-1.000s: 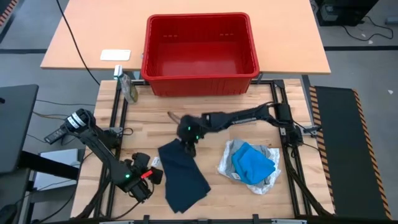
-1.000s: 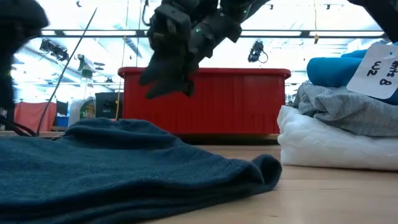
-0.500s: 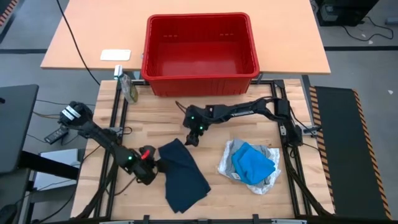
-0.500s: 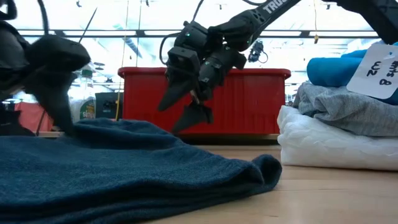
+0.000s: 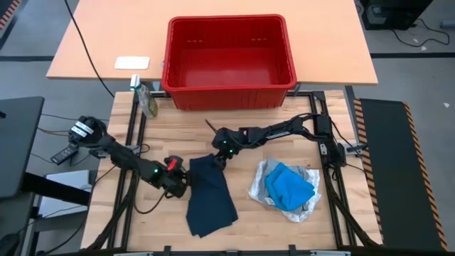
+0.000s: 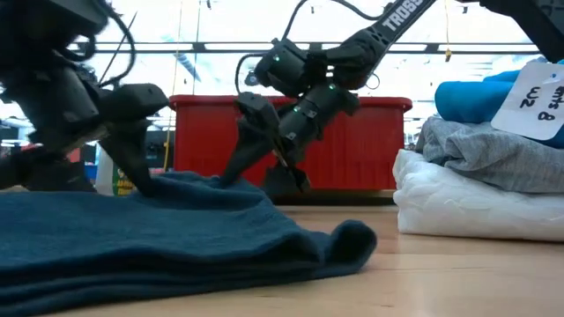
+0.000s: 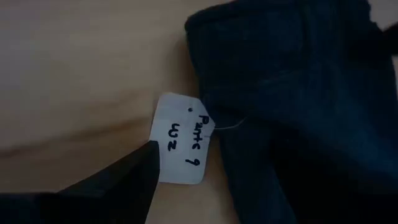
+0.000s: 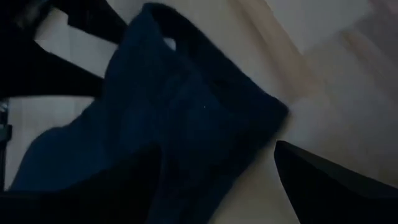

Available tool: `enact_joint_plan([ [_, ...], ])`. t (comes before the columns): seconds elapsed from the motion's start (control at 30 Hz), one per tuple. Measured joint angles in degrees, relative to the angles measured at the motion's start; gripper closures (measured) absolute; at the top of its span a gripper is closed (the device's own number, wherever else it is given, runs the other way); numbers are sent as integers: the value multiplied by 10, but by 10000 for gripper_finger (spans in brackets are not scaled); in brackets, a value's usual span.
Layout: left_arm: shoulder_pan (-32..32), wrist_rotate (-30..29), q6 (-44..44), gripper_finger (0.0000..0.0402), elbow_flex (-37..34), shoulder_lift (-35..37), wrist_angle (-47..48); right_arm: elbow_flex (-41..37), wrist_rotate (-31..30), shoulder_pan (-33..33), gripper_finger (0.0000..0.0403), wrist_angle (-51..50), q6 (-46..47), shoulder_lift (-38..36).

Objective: Fold laundry
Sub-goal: Fold the blue shorts on the table

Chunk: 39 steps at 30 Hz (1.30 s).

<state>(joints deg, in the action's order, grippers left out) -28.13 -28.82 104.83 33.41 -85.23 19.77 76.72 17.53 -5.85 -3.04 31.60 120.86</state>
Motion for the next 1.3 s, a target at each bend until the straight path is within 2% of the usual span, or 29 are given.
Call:
enact_joint_plan([
  [0.13,28,0,-39,94,-1,1,-36,-20,-1,2,85,1,15,0],
  [0.33,40,40,-40,106,8,42,-38,-34,0,2,85,7,56,-3],
  [0.47,40,20,-56,106,9,81,-4,-34,-1,2,86,6,61,-3],
  [0.63,58,6,-76,106,9,85,12,-35,-1,2,97,3,63,-3],
  [0.77,90,8,-132,106,7,66,-32,-35,-1,3,110,2,57,-3],
  [0.87,120,35,-174,106,7,53,-68,-35,3,3,117,1,57,-2],
  [1.03,163,59,-228,106,7,21,-82,-36,12,3,123,2,57,-2],
  [1.1,179,64,-260,107,7,1,-112,-36,12,3,125,2,55,-2],
  [1.3,220,144,-360,123,9,-63,-248,-37,19,3,140,4,19,-1],
])
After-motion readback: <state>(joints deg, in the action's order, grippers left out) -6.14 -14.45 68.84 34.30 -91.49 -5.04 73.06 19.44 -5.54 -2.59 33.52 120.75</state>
